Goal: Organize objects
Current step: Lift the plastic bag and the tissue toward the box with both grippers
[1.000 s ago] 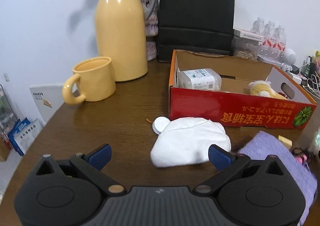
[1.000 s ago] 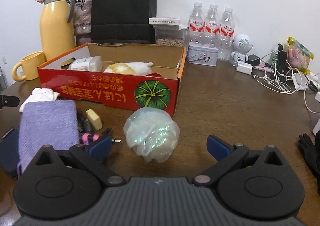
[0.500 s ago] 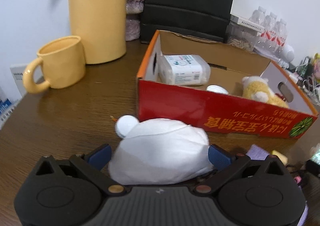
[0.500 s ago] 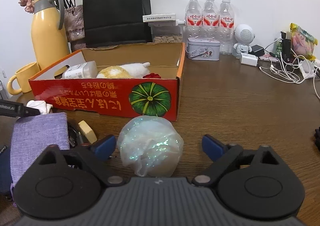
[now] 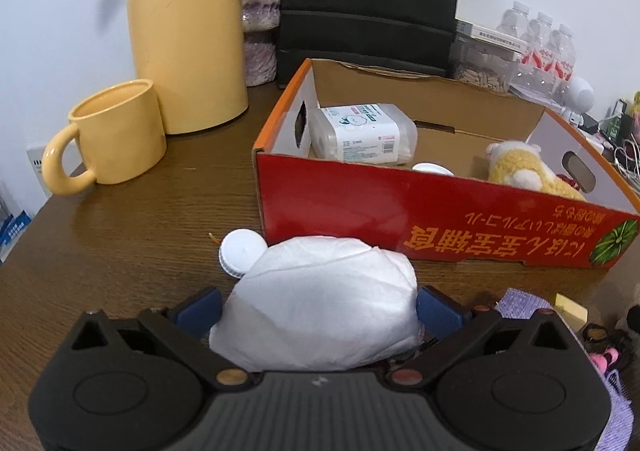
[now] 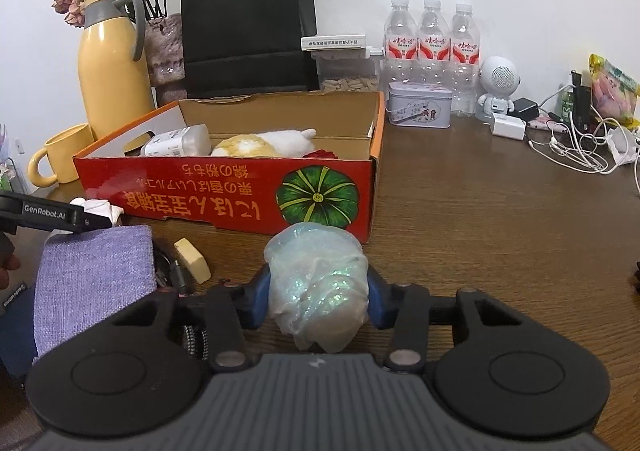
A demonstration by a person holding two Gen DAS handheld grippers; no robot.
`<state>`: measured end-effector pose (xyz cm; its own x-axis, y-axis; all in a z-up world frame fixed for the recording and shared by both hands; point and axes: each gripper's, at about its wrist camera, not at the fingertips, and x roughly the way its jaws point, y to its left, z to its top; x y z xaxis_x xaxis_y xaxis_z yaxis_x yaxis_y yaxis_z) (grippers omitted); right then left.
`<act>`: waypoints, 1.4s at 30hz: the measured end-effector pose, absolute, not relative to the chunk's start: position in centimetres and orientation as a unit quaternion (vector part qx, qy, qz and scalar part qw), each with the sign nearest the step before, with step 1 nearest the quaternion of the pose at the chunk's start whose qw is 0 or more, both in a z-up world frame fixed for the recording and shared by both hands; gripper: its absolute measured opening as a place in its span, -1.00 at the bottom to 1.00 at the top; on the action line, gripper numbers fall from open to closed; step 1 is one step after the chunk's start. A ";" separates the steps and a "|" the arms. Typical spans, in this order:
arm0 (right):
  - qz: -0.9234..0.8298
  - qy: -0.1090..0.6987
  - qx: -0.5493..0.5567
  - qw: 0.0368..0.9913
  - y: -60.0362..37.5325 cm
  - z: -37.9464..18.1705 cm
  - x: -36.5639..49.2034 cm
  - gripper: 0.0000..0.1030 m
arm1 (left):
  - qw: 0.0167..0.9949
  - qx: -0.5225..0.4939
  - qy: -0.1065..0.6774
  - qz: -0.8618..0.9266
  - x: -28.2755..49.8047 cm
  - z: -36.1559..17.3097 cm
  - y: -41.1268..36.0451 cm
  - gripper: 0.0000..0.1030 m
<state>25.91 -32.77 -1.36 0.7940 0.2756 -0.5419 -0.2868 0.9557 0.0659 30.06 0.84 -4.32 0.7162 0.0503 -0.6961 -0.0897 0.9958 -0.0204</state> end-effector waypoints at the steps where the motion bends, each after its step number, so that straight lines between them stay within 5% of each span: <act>1: 0.148 0.284 -0.010 0.947 -32.8 -1.4 25.9 -0.10 | 0.927 -0.022 0.372 0.039 30.0 -4.4 0.7 1.00; 8: 0.146 0.282 -0.009 0.948 -32.8 -1.4 25.9 -0.10 | 0.931 -0.011 0.363 0.045 29.5 -4.6 0.3 0.99; 19: 0.149 0.272 -0.004 0.951 -33.1 -1.2 25.6 -0.10 | 0.938 0.011 0.342 0.051 27.7 -4.3 -0.2 0.31; 42: 0.152 0.250 -0.001 0.956 -33.2 -0.8 25.0 -0.10 | 0.957 -0.001 0.280 0.072 23.3 -2.4 1.5 0.22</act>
